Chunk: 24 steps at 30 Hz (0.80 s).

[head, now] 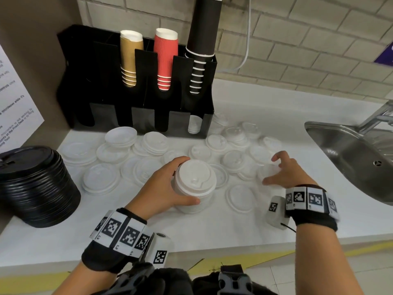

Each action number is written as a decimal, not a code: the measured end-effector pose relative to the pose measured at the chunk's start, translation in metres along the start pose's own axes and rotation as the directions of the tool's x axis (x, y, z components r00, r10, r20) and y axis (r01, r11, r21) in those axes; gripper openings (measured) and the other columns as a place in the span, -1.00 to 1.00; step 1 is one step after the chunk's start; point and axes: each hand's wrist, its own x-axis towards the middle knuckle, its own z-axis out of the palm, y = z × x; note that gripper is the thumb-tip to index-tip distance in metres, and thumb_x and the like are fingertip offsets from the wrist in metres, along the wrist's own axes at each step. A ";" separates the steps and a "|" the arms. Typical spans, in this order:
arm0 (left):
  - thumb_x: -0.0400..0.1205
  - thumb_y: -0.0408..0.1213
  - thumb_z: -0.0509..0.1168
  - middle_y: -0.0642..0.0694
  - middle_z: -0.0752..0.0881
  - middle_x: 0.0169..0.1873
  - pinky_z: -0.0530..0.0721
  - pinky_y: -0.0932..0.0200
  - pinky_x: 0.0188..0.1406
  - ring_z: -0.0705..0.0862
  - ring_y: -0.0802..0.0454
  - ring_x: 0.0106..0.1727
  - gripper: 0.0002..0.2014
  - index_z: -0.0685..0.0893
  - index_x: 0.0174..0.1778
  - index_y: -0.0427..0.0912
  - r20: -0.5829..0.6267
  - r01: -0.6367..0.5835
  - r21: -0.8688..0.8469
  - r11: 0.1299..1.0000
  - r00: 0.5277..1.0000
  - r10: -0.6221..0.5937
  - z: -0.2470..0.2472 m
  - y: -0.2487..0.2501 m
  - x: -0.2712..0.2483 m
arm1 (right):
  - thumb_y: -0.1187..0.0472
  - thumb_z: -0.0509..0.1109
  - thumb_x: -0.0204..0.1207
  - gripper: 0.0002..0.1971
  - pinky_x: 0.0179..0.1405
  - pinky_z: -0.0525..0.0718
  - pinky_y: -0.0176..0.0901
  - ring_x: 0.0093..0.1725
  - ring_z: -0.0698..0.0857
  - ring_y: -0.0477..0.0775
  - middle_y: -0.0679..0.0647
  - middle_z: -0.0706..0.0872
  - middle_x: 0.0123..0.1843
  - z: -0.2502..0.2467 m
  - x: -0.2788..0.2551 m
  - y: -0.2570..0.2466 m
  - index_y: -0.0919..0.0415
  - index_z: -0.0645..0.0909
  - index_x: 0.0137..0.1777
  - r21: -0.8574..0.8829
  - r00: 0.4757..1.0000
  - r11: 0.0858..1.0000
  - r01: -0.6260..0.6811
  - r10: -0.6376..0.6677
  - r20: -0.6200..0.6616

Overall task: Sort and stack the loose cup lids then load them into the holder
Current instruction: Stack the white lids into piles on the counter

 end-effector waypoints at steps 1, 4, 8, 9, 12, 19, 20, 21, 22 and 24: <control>0.22 -0.11 0.70 0.65 0.52 0.11 0.51 0.54 -0.04 0.48 0.65 0.15 -0.23 0.42 0.20 0.48 0.002 -0.002 0.001 1.000 1.000 0.002 0.000 0.000 0.000 | 0.14 0.73 0.16 -0.21 0.09 0.51 -0.02 0.21 0.53 0.23 0.24 0.44 0.33 0.002 0.000 -0.002 0.05 0.35 0.32 -0.002 1.000 1.000 0.016 -0.016 -0.011; 0.22 -0.10 0.70 0.65 0.52 0.11 0.50 0.57 -0.04 0.48 0.66 0.14 -0.24 0.42 0.20 0.46 0.003 -0.005 0.011 1.000 1.000 0.005 0.000 0.002 0.000 | 0.00 0.71 0.17 -0.13 0.41 0.40 0.16 0.46 0.36 0.21 0.15 0.41 0.46 0.010 0.005 -0.026 -0.05 0.35 0.46 0.005 0.983 0.983 0.185 -0.185 0.012; 0.21 -0.12 0.70 0.51 0.58 0.12 0.50 0.52 -0.02 0.46 0.67 0.15 -0.22 0.42 0.20 0.46 -0.006 0.006 0.003 1.000 1.000 -0.006 0.002 0.003 0.002 | -0.13 0.60 0.29 -0.18 0.49 0.23 0.25 0.52 0.28 0.20 0.06 0.47 0.47 0.023 0.020 -0.064 -0.23 0.27 0.52 -0.208 0.962 0.945 0.254 -0.225 0.153; 0.22 -0.13 0.70 0.49 0.58 0.13 0.50 0.51 -0.02 0.46 0.67 0.15 -0.23 0.42 0.20 0.45 -0.006 0.009 -0.003 1.000 1.000 -0.009 0.002 0.003 0.002 | -0.13 0.57 0.33 -0.22 0.48 0.20 0.24 0.51 0.30 0.19 0.05 0.50 0.46 0.024 0.024 -0.069 -0.23 0.28 0.52 -0.262 0.961 0.929 0.261 -0.225 0.159; 0.22 -0.16 0.71 0.59 0.57 0.09 0.50 0.60 -0.04 0.46 0.69 0.13 -0.23 0.43 0.19 0.45 -0.003 0.010 -0.006 1.000 1.000 -0.010 0.002 0.002 0.001 | -0.15 0.55 0.35 -0.24 0.51 0.23 0.31 0.51 0.35 0.19 0.02 0.49 0.49 0.018 0.031 -0.077 -0.26 0.29 0.52 -0.206 0.944 0.924 0.321 -0.296 0.142; 0.22 -0.17 0.71 0.62 0.55 0.09 0.49 0.65 -0.06 0.49 0.64 0.14 -0.24 0.46 0.20 0.41 0.002 0.007 -0.008 1.000 1.000 -0.007 0.001 0.003 0.002 | -0.07 0.68 0.20 0.01 0.39 0.49 0.15 0.44 0.46 0.21 0.12 0.43 0.48 -0.001 0.045 -0.071 -0.09 0.18 0.60 -0.337 0.941 0.901 0.273 -0.178 0.287; 0.22 -0.17 0.71 0.62 0.55 0.08 0.50 0.63 -0.06 0.49 0.64 0.14 -0.24 0.46 0.20 0.42 0.003 0.009 -0.006 1.000 1.000 -0.009 0.001 0.002 0.002 | -0.10 0.69 0.18 0.02 0.34 0.53 0.13 0.39 0.51 0.20 0.12 0.46 0.43 0.003 0.046 -0.069 -0.08 0.19 0.59 -0.377 0.938 0.889 0.260 -0.139 0.318; 0.22 -0.16 0.71 0.62 0.54 0.08 0.50 0.61 -0.06 0.49 0.64 0.14 -0.24 0.46 0.20 0.42 0.004 0.012 -0.003 1.000 1.000 -0.012 0.001 0.002 0.002 | -0.14 0.68 0.16 0.02 0.30 0.54 0.10 0.35 0.54 0.19 0.11 0.48 0.39 0.008 0.047 -0.067 -0.07 0.20 0.58 -0.404 0.937 0.878 0.255 -0.120 0.329; 0.22 -0.15 0.71 0.62 0.54 0.08 0.50 0.60 -0.05 0.48 0.64 0.14 -0.24 0.45 0.21 0.42 0.003 0.015 0.001 1.000 1.000 -0.015 0.001 0.002 0.002 | -0.19 0.66 0.16 0.02 0.30 0.54 0.08 0.35 0.54 0.19 0.11 0.49 0.38 0.013 0.047 -0.066 -0.06 0.21 0.58 -0.412 0.938 0.875 0.252 -0.117 0.326; 0.22 -0.15 0.71 0.61 0.55 0.09 0.49 0.61 -0.05 0.48 0.65 0.14 -0.23 0.45 0.21 0.42 0.002 0.017 0.005 1.000 1.000 -0.017 0.001 0.002 0.002 | -0.26 0.61 0.18 0.03 0.36 0.49 0.08 0.42 0.49 0.19 0.12 0.47 0.44 0.022 0.047 -0.064 -0.06 0.18 0.61 -0.399 0.944 0.883 0.247 -0.128 0.303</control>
